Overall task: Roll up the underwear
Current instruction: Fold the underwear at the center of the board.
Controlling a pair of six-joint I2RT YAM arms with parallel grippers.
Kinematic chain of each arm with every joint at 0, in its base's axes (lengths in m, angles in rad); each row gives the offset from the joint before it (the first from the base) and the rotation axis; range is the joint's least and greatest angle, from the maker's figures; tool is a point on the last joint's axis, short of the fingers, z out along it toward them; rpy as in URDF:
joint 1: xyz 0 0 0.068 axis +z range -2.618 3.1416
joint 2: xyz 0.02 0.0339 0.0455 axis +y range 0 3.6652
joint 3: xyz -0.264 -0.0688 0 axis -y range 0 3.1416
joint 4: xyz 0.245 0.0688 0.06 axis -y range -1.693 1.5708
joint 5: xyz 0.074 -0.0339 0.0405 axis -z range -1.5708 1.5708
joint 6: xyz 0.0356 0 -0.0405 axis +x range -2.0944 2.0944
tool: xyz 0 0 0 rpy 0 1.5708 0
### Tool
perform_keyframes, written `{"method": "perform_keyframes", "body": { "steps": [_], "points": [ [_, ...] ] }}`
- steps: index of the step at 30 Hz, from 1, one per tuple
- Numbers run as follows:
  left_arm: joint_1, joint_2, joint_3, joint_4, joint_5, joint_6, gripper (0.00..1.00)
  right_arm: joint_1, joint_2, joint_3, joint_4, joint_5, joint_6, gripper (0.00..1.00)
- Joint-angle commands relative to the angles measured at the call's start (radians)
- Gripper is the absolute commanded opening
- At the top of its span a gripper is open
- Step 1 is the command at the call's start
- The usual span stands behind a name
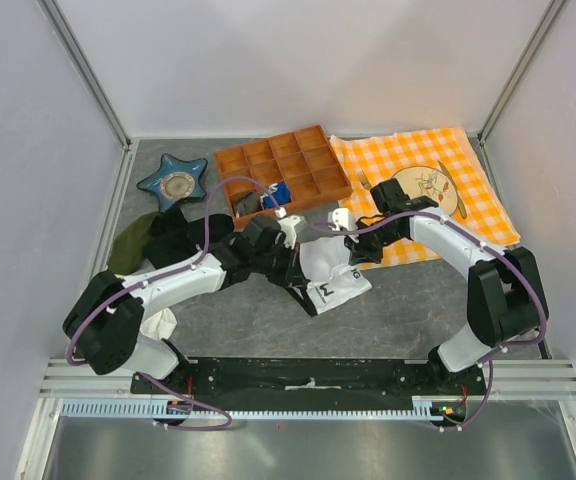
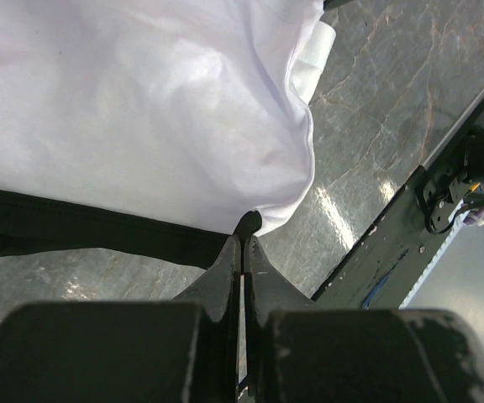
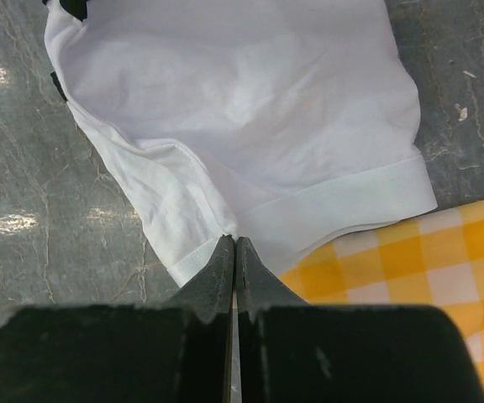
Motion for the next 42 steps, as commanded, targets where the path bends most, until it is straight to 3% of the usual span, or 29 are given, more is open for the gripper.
{"method": "perform_keyframes", "body": {
  "steps": [1,19,23,24,25,26,27,29,33,35,37,39,40,42],
  "points": [
    [-0.023,-0.016,-0.027,0.063,0.005,-0.057,0.02,0.001,-0.022,-0.028,-0.014,-0.037,-0.029,0.03],
    [-0.074,0.06,-0.094,0.114,-0.001,-0.112,0.02,0.001,-0.037,-0.135,-0.107,-0.058,-0.14,0.06],
    [-0.085,0.077,-0.114,0.119,-0.008,-0.136,0.02,0.01,-0.027,-0.152,-0.12,-0.046,-0.152,0.11],
    [-0.086,0.083,-0.119,0.12,-0.008,-0.142,0.03,0.016,-0.025,-0.155,-0.132,-0.042,-0.155,0.17],
    [-0.089,0.083,-0.123,0.119,-0.006,-0.149,0.06,0.019,-0.022,-0.158,-0.139,-0.036,-0.158,0.21],
    [-0.092,0.083,-0.125,0.12,-0.005,-0.158,0.17,0.019,-0.022,-0.16,-0.15,-0.031,-0.172,0.25],
    [-0.094,0.068,-0.133,0.119,-0.006,-0.162,0.22,0.02,-0.022,-0.16,-0.176,-0.025,-0.176,0.33],
    [-0.095,0.03,-0.142,0.111,-0.014,-0.172,0.36,0.019,-0.034,-0.14,-0.198,-0.022,-0.172,0.39],
    [-0.092,-0.116,-0.124,0.04,-0.072,-0.164,0.48,-0.01,-0.068,-0.042,-0.274,-0.086,-0.117,0.48],
    [-0.086,-0.176,-0.105,0.008,-0.1,-0.147,0.52,-0.012,-0.06,0.027,-0.256,-0.114,-0.06,0.48],
    [-0.053,-0.188,-0.082,0.011,-0.089,-0.139,0.52,-0.013,-0.022,0.062,-0.168,-0.14,0.09,0.4],
    [-0.014,-0.156,-0.056,0.033,-0.06,-0.13,0.5,-0.012,0.013,0.09,-0.042,-0.151,0.202,0.3],
    [0.018,-0.141,-0.047,0.043,-0.034,-0.127,0.49,-0.012,0.059,0.096,0.006,-0.144,0.328,0.26],
    [0.044,-0.069,-0.015,0.086,-0.014,-0.116,0.43,-0.012,0.117,0.128,0.078,-0.108,0.405,0.22]
  ]
}}
